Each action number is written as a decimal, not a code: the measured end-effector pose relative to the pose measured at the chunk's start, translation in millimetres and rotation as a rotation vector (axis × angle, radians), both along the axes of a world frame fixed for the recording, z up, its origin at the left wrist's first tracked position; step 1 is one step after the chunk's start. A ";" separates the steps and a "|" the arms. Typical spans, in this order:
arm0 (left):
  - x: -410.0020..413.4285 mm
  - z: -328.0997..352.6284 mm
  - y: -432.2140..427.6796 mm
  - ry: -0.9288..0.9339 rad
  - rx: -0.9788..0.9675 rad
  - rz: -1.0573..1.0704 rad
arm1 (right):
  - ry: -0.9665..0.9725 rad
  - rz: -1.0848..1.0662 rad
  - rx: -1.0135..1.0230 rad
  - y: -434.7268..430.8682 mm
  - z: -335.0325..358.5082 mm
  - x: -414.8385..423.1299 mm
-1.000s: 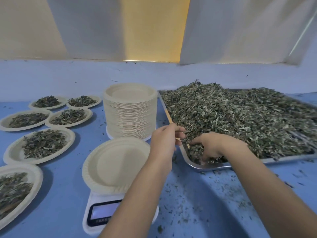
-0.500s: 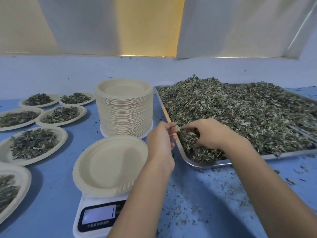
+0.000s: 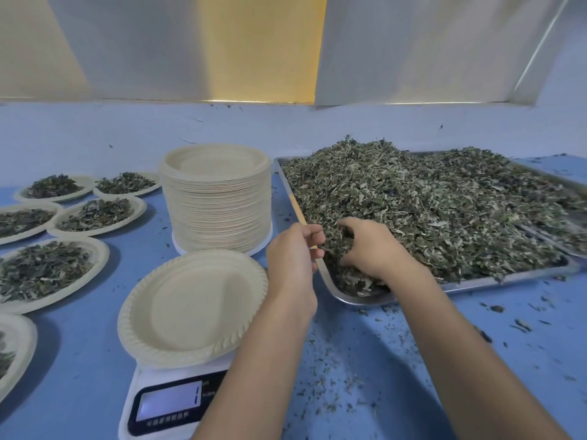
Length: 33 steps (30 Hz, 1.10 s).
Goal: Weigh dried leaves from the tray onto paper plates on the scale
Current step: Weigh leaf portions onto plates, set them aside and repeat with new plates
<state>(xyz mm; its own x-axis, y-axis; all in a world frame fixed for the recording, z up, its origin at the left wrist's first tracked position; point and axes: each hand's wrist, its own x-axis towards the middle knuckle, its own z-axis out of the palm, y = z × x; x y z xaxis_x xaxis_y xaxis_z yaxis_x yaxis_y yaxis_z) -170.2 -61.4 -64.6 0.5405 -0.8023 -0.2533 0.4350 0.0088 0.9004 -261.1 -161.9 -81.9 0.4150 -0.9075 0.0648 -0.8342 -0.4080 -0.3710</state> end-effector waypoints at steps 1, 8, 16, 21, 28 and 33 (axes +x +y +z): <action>0.5 -0.3 0.2 0.001 -0.006 0.004 | -0.092 -0.004 0.000 0.3 -0.7 0.3; 5.3 -3.0 0.6 -0.027 -0.007 0.036 | -0.047 0.040 -0.217 -1.1 -4.4 -1.5; 3.8 -1.3 1.6 -0.012 -0.002 0.031 | 0.447 0.128 0.084 -1.8 -21.8 9.6; 4.0 -2.2 2.7 -0.011 0.003 0.022 | 0.469 0.137 -0.044 10.9 -17.3 17.3; 4.5 -4.4 0.0 0.077 -0.014 0.033 | 0.355 0.041 -0.203 23.9 -12.3 15.5; 6.6 -5.8 -7.1 0.264 -0.054 0.015 | 0.100 -0.043 -0.178 12.4 -10.6 5.5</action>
<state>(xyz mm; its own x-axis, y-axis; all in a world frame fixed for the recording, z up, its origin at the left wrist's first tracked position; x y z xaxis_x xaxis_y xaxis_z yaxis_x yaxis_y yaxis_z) -163.6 -68.6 -70.4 0.4735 -0.8109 -0.3439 0.6542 0.0624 0.7537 -255.6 -149.6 -92.5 0.3887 -0.9023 0.1863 -0.8812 -0.4232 -0.2109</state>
